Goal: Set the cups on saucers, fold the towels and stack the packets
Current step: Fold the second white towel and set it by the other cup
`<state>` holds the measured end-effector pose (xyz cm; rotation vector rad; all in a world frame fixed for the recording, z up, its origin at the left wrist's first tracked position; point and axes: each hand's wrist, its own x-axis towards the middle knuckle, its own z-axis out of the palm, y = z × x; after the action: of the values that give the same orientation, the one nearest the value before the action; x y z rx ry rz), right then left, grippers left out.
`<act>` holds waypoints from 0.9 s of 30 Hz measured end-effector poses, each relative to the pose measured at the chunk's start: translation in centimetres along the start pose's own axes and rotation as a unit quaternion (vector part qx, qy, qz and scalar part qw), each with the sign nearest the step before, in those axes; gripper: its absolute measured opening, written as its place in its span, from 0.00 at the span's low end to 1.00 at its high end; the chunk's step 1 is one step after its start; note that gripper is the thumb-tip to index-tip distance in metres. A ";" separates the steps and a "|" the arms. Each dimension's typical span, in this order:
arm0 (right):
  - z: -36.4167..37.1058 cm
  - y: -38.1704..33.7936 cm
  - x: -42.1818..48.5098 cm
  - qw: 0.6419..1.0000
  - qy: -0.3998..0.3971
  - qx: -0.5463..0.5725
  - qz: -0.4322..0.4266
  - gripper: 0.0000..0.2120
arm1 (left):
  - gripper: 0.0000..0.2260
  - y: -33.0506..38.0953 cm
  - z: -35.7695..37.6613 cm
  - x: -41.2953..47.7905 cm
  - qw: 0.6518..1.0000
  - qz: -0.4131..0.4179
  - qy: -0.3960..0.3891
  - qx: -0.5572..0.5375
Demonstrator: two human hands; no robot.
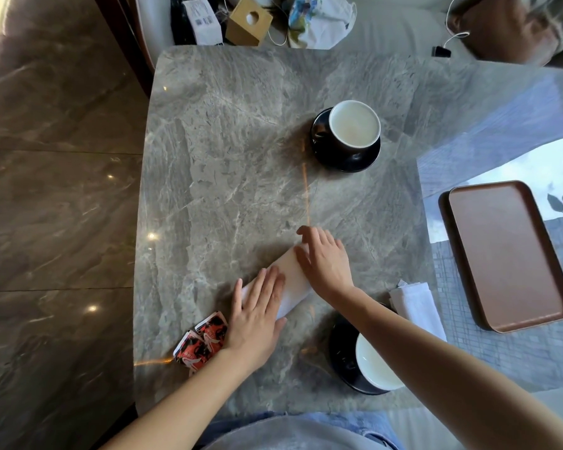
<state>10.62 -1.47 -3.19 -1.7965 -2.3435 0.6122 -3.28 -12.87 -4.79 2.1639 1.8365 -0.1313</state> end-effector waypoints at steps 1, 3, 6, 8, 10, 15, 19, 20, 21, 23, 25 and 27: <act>-0.1 -0.4 -0.2 0.999 0.022 -0.019 -0.040 0.15 | 0.37 0.0 0.0 0.0 1.000 0.003 -0.002 0.004; 0.0 -1.5 -0.7 0.993 0.022 -0.022 -0.117 0.19 | 0.36 0.0 0.2 -0.1 1.000 0.004 -0.004 0.018; 1.6 -2.6 -1.4 0.983 -0.082 -0.037 -0.163 0.26 | 0.33 0.1 0.2 -0.1 0.999 -0.007 -0.044 0.031; 2.7 -2.2 -1.5 0.978 -0.124 -0.068 -0.154 0.28 | 0.32 0.1 0.7 -0.2 0.997 0.005 -0.069 0.037; 3.3 -1.7 -1.2 0.977 -0.128 -0.090 -0.148 0.28 | 0.33 0.1 1.0 -0.3 0.995 0.008 -0.089 0.041; 3.7 -1.6 -0.4 0.986 -0.117 -0.046 -0.111 0.29 | 0.39 0.2 0.7 -1.0 1.000 0.016 -0.011 0.016; 3.8 -1.8 -0.3 0.987 -0.123 -0.040 -0.095 0.30 | 0.39 -0.2 1.0 -1.8 0.999 0.027 -0.017 -0.004; 3.8 -1.8 -0.4 0.987 -0.123 -0.042 -0.098 0.30 | 0.40 -0.4 0.9 -2.0 0.999 0.023 -0.023 -0.006; 3.8 -1.7 -0.3 0.986 -0.123 -0.047 -0.103 0.31 | 0.40 -0.6 0.9 -2.2 0.999 0.022 -0.023 -0.005; 3.9 -1.5 -0.3 0.984 -0.125 -0.062 -0.113 0.31 | 0.41 -0.9 0.7 -2.6 0.999 0.022 -0.028 0.004; 3.9 -1.5 -0.3 0.982 -0.127 -0.071 -0.119 0.31 | 0.41 -1.0 0.7 -2.7 0.999 0.024 -0.034 0.011; 3.7 -1.4 -0.2 0.982 -0.134 -0.067 -0.117 0.30 | 0.41 -1.0 0.6 -2.6 0.999 0.035 -0.019 0.005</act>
<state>8.11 -2.81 -6.02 -1.5330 -2.7843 0.7170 -4.67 -15.34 -4.81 2.2137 1.7410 -0.1642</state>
